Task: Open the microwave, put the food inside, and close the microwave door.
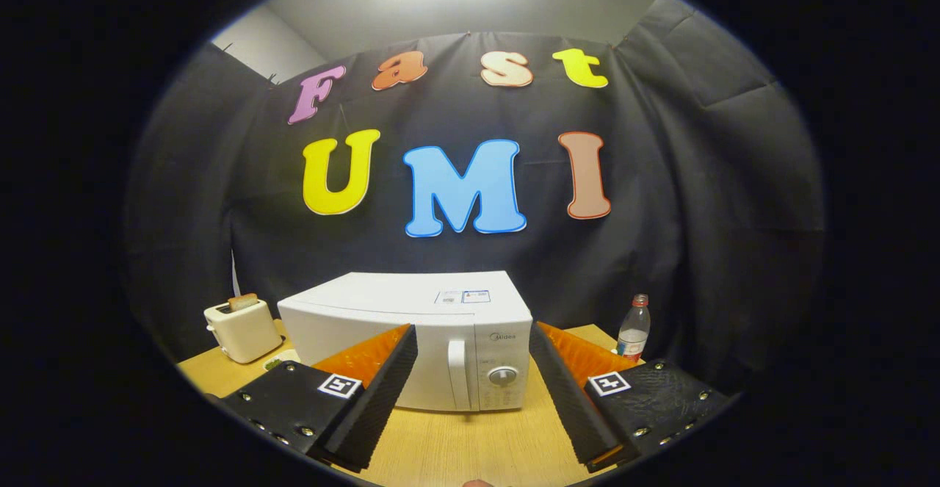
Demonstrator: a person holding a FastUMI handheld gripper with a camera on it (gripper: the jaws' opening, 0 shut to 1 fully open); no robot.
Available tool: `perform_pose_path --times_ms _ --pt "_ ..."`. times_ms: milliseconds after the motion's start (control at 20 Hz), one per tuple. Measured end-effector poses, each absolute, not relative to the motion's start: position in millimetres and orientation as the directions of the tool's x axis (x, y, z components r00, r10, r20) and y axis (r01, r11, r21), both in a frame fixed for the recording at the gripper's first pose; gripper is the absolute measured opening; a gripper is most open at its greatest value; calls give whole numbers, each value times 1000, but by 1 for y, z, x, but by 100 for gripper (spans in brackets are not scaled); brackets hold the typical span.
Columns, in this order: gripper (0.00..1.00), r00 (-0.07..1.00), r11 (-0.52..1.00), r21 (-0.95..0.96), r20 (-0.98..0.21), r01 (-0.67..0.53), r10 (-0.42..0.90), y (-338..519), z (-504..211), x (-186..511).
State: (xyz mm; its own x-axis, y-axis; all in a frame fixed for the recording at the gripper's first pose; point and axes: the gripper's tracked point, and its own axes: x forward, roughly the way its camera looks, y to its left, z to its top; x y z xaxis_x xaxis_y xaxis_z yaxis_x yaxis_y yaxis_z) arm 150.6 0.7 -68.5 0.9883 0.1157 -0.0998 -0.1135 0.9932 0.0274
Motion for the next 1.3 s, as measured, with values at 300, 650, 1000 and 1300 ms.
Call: perform_pose_path --times_ms 300,650,1000,1300 --pt "97 970 988 33 -186 -151 154 13 -118 204" --pt "97 936 984 -4 -310 -177 167 23 -182 238" --pt "49 920 978 -45 -352 -202 173 35 -208 247" --pt "22 917 987 -20 -372 -160 141 38 -207 248"
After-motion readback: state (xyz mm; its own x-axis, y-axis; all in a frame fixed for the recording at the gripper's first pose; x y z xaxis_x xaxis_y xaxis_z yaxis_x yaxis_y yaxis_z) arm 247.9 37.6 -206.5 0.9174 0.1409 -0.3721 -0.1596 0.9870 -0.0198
